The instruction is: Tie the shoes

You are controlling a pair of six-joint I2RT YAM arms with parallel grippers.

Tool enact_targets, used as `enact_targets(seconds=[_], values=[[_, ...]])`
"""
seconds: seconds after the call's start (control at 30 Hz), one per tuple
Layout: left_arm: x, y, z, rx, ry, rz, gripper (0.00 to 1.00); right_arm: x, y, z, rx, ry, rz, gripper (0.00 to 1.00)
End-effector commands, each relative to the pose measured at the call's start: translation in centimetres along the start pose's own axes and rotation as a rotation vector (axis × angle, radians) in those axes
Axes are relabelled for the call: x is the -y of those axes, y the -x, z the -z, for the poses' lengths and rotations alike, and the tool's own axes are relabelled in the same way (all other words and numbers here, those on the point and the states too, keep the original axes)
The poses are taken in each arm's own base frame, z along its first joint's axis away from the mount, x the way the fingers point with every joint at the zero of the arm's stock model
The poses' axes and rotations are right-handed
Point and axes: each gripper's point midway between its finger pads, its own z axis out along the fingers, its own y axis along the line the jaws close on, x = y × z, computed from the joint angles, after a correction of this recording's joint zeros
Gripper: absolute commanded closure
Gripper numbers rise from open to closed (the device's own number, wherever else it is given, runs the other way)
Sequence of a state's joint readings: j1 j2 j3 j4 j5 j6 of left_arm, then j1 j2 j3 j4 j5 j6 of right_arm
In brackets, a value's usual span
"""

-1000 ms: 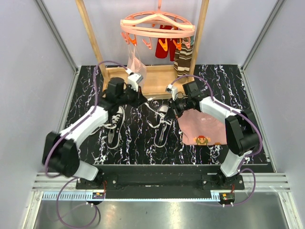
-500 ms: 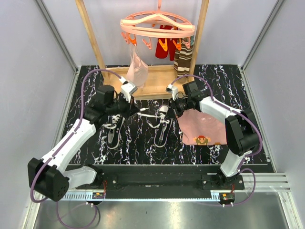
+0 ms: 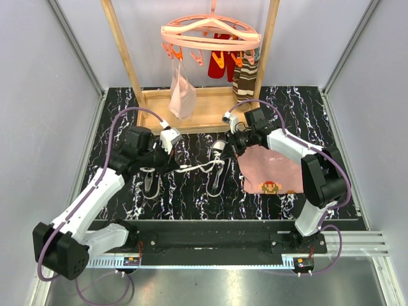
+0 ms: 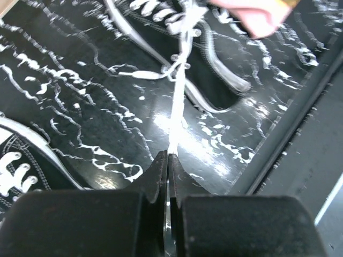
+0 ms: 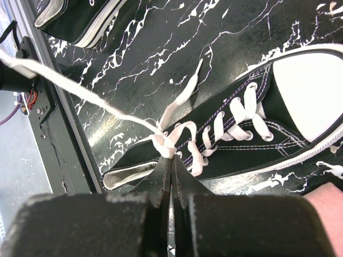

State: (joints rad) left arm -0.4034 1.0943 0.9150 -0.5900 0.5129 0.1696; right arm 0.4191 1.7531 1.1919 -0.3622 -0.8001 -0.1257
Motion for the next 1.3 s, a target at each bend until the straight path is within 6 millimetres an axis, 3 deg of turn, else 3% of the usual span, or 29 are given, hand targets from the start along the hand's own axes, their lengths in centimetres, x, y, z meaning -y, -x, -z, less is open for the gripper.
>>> enact_targets(seconds=[0.0, 0.1, 0.2, 0.47, 0.6, 0.8, 0.93, 1.07, 1.1, 1.13, 1.23, 1.27], values=[[4.8, 1.7, 1.9, 0.112, -0.212, -0.099, 1.0, -0.3, 2.9, 0.3, 0.059, -0.018, 0.072, 1.0], [8.3, 1.1, 2.0, 0.096, -0.347, -0.168, 1.0, -0.2, 3.1, 0.2, 0.061, -0.022, 0.072, 1.0], [10.0, 0.2, 0.9, 0.047, -0.401, -0.187, 1.0, -0.2, 3.4, 0.2, 0.065, -0.019, 0.071, 1.0], [11.7, 2.2, -5.7, 0.011, -0.439, -0.214, 1.0, -0.3, 3.6, 0.3, 0.069, -0.015, 0.08, 1.0], [15.2, 2.6, -9.7, 0.003, -0.535, -0.282, 1.0, -0.5, 3.8, 0.2, 0.07, -0.005, 0.085, 1.0], [19.1, 4.6, -12.7, 0.063, -0.651, -0.345, 1.0, -0.7, 3.8, 0.2, 0.071, 0.011, 0.098, 1.0], [19.1, 6.1, -14.7, 0.136, -0.648, -0.397, 1.0, -0.8, 3.7, 0.2, 0.071, 0.025, 0.11, 1.0], [18.1, 6.1, -16.3, 0.165, -0.61, -0.486, 0.77, -1.0, 3.4, 0.1, 0.064, 0.041, 0.111, 1.0], [17.9, 6.3, -16.2, 0.17, -0.605, -0.498, 0.59, -1.0, 3.3, 0.1, 0.064, 0.044, 0.113, 1.0], [18.0, 6.2, -16.1, 0.165, -0.606, -0.499, 0.55, -1.0, 3.3, 0.1, 0.065, 0.045, 0.118, 1.0], [17.5, 7.7, -13.4, 0.193, -0.605, -0.456, 0.49, -1.1, 3.2, 0.2, 0.064, 0.047, 0.123, 1.0], [16.2, 9.2, -11.6, 0.234, -0.578, -0.429, 0.48, -1.1, 3.0, 0.2, 0.062, 0.045, 0.124, 1.0]])
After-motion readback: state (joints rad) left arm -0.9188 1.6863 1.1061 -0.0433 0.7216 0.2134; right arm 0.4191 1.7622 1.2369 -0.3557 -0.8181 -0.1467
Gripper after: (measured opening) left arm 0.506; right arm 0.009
